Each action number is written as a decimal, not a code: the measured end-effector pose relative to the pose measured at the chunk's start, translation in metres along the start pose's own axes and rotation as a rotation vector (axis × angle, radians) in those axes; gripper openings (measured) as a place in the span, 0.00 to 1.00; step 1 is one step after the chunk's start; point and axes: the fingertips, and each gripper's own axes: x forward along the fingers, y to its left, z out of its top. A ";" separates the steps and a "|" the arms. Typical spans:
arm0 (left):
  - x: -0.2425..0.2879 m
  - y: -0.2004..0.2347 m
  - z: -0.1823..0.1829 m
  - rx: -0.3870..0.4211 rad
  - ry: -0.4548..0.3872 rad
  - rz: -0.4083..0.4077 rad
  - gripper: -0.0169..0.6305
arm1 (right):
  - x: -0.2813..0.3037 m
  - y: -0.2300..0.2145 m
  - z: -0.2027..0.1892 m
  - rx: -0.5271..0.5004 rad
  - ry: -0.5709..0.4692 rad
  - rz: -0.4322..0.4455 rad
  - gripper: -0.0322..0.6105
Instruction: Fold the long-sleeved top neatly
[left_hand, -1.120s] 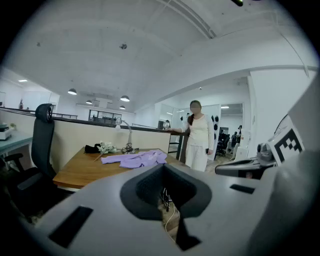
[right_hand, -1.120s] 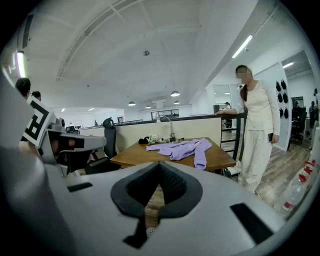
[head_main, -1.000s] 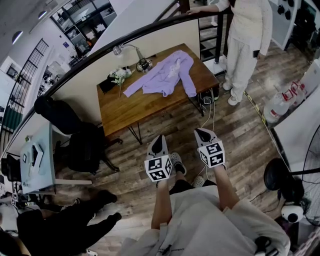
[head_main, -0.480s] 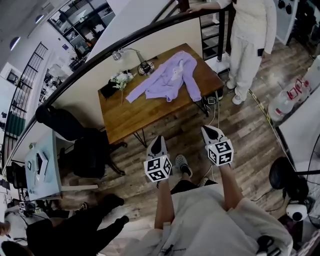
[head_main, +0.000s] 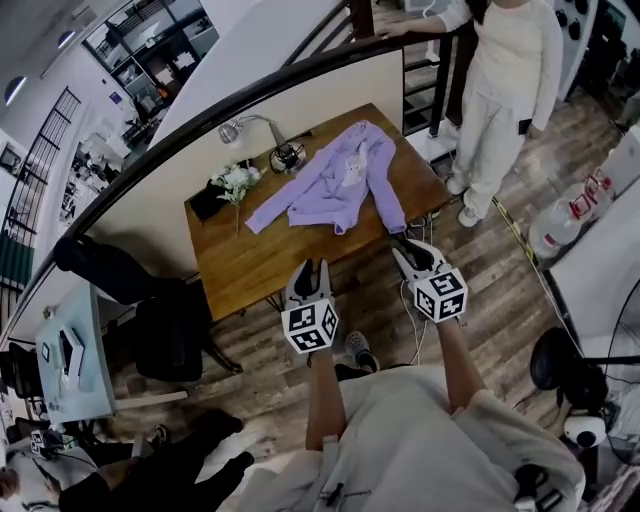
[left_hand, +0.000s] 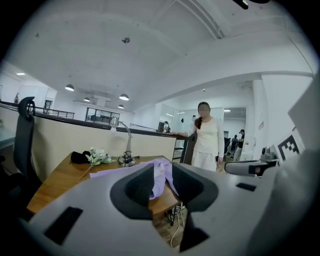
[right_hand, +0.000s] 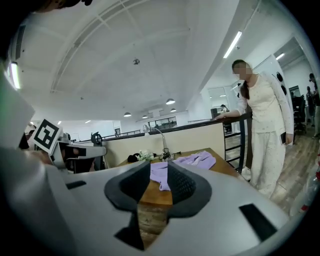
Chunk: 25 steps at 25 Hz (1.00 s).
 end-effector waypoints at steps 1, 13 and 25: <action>0.009 0.007 0.003 0.004 0.005 -0.003 0.22 | 0.010 -0.003 0.002 0.006 -0.001 -0.007 0.23; 0.083 0.065 0.021 -0.019 -0.001 -0.175 0.29 | 0.072 -0.069 -0.003 0.120 0.031 -0.085 0.37; 0.144 0.080 0.014 -0.032 0.067 -0.209 0.28 | 0.107 -0.127 -0.008 0.213 0.009 -0.141 0.39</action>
